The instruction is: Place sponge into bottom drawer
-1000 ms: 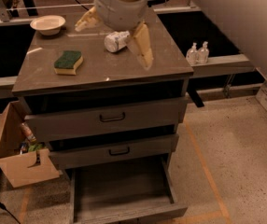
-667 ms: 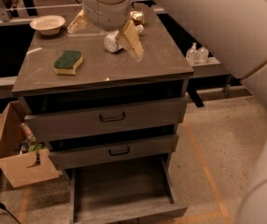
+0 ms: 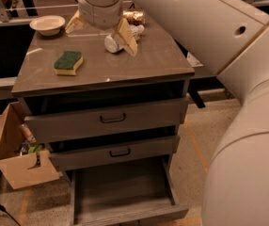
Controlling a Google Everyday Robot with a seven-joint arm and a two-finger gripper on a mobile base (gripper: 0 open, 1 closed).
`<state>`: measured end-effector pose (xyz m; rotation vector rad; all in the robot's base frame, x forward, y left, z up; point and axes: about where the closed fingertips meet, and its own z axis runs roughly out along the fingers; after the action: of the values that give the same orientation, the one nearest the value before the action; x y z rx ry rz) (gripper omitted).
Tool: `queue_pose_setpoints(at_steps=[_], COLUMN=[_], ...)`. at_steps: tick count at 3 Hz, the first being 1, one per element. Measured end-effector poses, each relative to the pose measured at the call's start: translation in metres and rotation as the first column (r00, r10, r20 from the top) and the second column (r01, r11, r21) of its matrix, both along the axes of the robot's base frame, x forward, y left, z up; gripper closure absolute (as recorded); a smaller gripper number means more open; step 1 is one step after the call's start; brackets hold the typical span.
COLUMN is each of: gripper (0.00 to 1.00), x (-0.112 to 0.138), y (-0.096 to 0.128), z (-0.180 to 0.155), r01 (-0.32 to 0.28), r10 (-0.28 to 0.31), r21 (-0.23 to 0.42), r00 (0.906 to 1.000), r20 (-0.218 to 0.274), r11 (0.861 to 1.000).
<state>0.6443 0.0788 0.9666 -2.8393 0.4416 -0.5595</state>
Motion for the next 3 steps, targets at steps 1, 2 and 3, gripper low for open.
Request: queue_pose_setpoints(at_steps=[1, 2, 3], gripper=[0.0, 0.0, 0.0], x=[0.011, 0.043, 0.072], y=[0.001, 0.01, 0.025], z=[-0.005, -0.015, -0.018], r01=[0.018, 0.005, -0.034], r10=[-0.018, -0.005, 0.034], r21=[-0.009, -0.067, -0.076], r00=[0.9998, 1.0, 0.9994], r20=[0.002, 0.003, -0.009], r11=[1.0, 0.998, 0.996])
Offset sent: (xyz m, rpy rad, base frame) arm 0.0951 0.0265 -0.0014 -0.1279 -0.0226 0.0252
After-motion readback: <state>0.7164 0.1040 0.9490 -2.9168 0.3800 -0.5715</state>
